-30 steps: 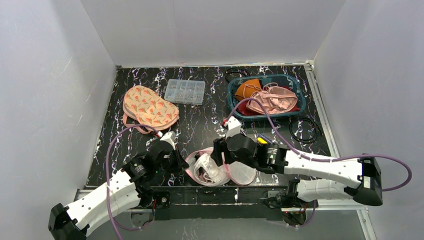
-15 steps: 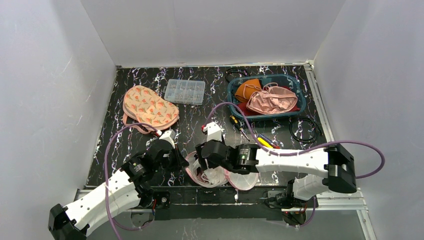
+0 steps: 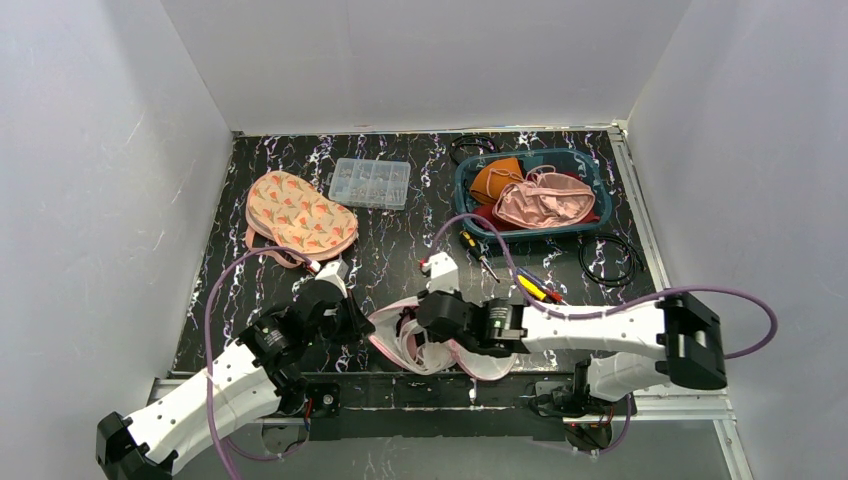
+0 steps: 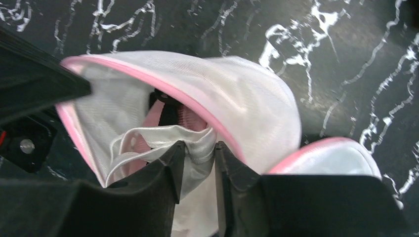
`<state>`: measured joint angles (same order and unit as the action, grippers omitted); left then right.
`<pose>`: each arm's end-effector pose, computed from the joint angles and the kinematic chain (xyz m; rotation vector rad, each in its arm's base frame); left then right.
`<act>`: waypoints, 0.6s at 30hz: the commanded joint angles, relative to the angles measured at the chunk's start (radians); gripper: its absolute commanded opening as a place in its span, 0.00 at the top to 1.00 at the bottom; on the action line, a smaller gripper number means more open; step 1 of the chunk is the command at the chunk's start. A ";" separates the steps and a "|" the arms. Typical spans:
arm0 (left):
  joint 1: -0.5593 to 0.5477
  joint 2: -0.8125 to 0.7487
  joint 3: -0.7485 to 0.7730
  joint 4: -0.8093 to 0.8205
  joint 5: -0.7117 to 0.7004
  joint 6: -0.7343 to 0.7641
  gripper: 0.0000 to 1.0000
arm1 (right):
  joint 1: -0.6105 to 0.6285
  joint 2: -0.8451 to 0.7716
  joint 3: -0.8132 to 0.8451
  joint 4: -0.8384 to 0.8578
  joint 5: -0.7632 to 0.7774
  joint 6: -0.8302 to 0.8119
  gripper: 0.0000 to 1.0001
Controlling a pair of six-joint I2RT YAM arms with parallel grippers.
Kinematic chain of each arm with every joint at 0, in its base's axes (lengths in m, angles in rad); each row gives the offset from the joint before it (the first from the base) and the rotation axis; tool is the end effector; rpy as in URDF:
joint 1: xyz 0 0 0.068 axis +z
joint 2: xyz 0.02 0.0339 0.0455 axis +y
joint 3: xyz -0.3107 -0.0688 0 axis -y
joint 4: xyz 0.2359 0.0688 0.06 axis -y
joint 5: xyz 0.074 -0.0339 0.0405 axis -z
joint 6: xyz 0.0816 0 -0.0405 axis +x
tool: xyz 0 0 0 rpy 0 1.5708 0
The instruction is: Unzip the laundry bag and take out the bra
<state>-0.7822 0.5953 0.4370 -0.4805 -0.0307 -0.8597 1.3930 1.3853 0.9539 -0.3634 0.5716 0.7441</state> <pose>0.0940 -0.0899 0.2170 -0.1093 2.3497 -0.8411 0.0969 0.2894 0.2729 -0.4597 2.2119 0.4863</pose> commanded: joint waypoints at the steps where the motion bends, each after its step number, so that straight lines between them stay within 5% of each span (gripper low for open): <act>1: 0.000 0.000 0.027 -0.043 -0.036 0.012 1.00 | 0.001 -0.110 -0.096 -0.011 0.052 0.036 0.67; 11: -0.001 0.007 0.023 -0.018 -0.037 0.008 1.00 | 0.001 -0.240 -0.168 0.035 -0.007 0.070 0.54; 15: 0.001 0.010 0.034 -0.013 -0.032 0.003 1.00 | 0.001 -0.247 -0.126 0.045 -0.017 0.093 0.33; 18: -0.001 -0.006 0.034 -0.008 -0.040 -0.012 1.00 | 0.000 -0.252 -0.102 0.088 -0.021 0.123 0.28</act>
<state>-0.7822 0.6052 0.4385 -0.4866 -0.0425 -0.8612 1.3930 1.1580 0.7811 -0.3458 0.5480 0.8185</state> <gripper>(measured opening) 0.014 0.697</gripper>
